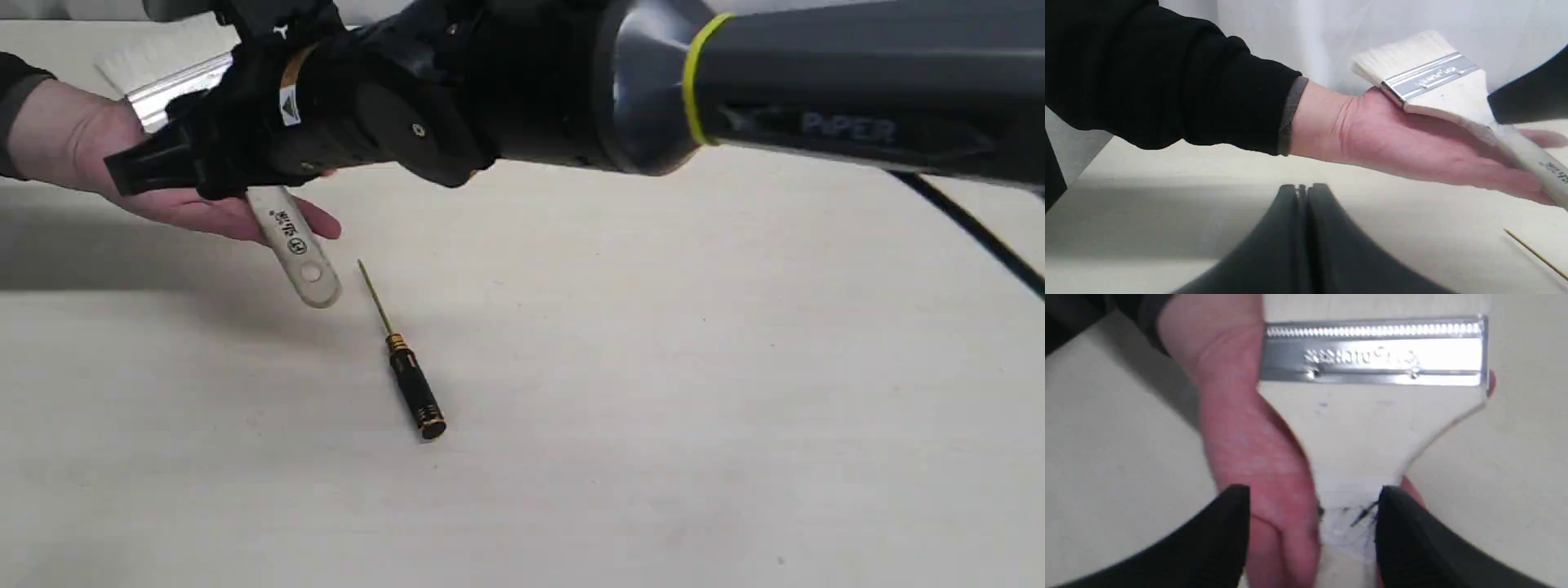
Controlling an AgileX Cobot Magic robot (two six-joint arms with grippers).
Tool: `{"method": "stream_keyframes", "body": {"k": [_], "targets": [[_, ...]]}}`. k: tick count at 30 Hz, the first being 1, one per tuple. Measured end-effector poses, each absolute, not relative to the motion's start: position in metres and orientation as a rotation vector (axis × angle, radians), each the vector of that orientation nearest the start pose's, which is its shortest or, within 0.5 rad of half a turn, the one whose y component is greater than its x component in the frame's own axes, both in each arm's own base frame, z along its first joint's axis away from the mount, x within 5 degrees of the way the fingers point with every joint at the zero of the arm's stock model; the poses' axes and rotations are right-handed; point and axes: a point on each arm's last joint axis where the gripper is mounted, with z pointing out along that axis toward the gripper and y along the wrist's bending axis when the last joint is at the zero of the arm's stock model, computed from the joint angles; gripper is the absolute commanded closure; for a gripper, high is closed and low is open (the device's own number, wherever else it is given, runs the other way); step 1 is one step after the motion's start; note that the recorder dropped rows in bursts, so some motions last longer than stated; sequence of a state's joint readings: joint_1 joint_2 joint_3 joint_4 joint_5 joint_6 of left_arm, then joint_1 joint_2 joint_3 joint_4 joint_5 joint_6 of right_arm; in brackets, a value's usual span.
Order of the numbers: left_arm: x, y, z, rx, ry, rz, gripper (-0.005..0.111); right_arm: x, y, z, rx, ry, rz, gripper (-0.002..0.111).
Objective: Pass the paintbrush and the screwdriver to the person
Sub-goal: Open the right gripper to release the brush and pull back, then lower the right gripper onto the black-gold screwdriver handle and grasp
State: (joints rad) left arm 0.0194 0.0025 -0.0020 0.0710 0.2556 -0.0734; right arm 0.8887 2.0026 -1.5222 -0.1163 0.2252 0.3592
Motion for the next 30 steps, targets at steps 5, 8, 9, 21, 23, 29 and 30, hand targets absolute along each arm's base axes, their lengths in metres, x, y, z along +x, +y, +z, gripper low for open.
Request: {"method": "stream_keyframes", "body": {"k": [5,8,9,21,23,29,30], "targets": [[0.055,0.003,0.191,-0.034,1.739,0.026,0.107,0.278,0.349,0.278,-0.722,2.133,0.583,0.06],[0.055,0.003,0.191,-0.034,1.739,0.026,0.107,0.264,0.329,0.308,-0.73,2.18,0.531,0.06],[0.055,0.003,0.191,-0.034,1.739,0.026,0.107,0.259,0.321,0.318,-0.733,2.203,0.506,0.06],[0.055,0.003,0.191,-0.034,1.739,0.026,0.107,0.216,0.259,0.367,-0.741,2.429,0.322,0.06],[0.055,0.003,0.191,-0.034,1.739,0.026,0.107,0.216,0.258,0.365,-0.746,2.448,0.307,0.06],[0.055,0.003,0.191,-0.034,1.739,0.026,0.107,0.226,0.272,0.338,-0.774,2.518,0.249,0.06],[0.055,0.003,0.191,-0.034,1.739,0.026,0.107,0.229,0.275,0.33,-0.781,2.535,0.234,0.06]]}}
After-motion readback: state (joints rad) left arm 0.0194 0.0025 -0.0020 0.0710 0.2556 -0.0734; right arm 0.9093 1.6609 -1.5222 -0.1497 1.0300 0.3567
